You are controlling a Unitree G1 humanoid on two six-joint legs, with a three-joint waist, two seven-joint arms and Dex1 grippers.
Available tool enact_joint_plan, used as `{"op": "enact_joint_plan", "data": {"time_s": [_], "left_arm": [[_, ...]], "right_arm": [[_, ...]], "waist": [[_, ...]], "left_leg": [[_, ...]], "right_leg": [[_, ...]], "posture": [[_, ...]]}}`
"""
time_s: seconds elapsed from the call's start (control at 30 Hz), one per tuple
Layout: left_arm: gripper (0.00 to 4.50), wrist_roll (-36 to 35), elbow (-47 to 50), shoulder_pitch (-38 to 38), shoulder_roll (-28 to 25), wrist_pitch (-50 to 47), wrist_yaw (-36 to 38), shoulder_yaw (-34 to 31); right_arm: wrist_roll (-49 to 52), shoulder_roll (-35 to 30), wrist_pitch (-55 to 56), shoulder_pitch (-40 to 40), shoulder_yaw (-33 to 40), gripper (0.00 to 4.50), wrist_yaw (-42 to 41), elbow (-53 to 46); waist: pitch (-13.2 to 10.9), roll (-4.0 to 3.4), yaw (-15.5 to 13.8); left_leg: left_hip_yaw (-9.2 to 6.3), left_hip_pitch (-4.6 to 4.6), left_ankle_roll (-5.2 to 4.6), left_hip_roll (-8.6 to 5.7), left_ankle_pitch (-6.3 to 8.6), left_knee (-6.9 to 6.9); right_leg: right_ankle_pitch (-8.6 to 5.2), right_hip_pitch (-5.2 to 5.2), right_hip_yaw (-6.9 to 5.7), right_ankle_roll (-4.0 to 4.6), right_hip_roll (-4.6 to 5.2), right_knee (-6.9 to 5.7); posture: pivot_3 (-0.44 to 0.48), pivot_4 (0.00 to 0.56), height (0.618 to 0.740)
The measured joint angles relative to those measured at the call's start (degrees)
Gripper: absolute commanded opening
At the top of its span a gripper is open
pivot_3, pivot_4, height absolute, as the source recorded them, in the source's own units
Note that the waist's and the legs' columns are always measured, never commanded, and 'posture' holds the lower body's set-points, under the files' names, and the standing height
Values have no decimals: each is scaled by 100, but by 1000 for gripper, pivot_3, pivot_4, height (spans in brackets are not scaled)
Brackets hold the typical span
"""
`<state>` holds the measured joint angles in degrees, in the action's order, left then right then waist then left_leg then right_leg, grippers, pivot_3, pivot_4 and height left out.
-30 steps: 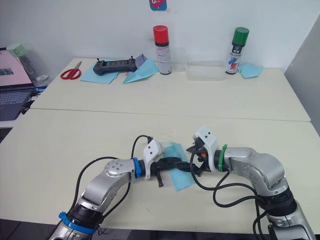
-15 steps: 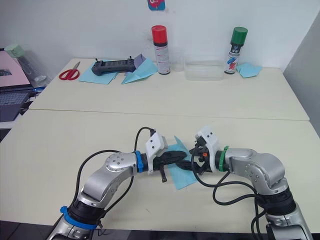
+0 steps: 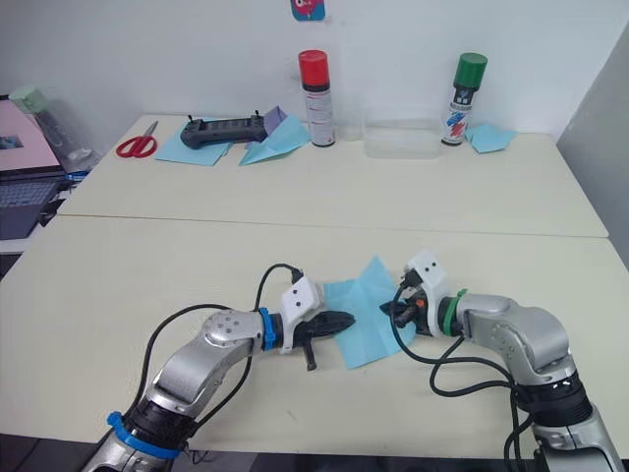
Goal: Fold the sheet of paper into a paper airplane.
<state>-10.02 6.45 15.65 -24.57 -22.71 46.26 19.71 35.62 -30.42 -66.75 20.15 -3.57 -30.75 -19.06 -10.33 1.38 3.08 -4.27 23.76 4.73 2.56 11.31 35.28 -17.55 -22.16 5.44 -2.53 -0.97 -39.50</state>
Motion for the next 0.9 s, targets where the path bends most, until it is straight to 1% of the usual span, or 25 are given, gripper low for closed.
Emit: {"op": "enact_joint_plan", "data": {"time_s": [0.1,0.33,0.43,0.6,0.73,0.83,0.9], "left_arm": [[0,138,-66,-21,-33,209,21,43],[0,180,-353,234,-107,452,287,104],[0,225,-498,361,-189,605,464,147],[0,500,-762,606,-277,981,578,287],[0,542,-865,645,-261,1083,593,304],[0,547,-869,644,-260,1082,615,303],[0,556,-862,628,-266,1082,646,295]], "right_arm": [[191,183,-341,-119,289,34,197,-104],[903,724,-1901,-416,1420,34,645,-506],[1072,929,-2389,-477,1705,34,791,-668],[1102,1207,-2526,-647,1836,34,1087,-725],[1107,1378,-2529,-722,1970,34,1252,-725],[1032,1306,-2418,-712,1934,620,1284,-714],[939,1207,-2238,-626,1920,1315,1285,-642]], "waist": [[1,-2,-2],[4,-3,-10],[4,-4,-14],[9,-9,-14],[25,-13,-13],[27,-13,-12],[29,-13,3]], "left_leg": [[0,-1,0,0,0,0],[0,-1,0,-2,0,1],[1,0,0,-2,0,0],[2,-1,0,-2,0,-2],[3,-4,-1,-3,-1,-1],[3,-5,-2,-3,-1,0],[5,-7,-2,-3,-1,-1]], "right_leg": [[0,1,1,0,0,-1],[1,2,2,-2,0,-2],[1,2,3,-2,0,1],[1,3,5,-3,0,4],[3,6,7,-5,0,4],[5,6,9,-7,0,5],[5,6,10,-7,0,4]], "posture": [[0,150,740],[0,150,740],[0,150,740],[0,150,740],[0,150,740],[0,150,740],[0,150,740]]}}
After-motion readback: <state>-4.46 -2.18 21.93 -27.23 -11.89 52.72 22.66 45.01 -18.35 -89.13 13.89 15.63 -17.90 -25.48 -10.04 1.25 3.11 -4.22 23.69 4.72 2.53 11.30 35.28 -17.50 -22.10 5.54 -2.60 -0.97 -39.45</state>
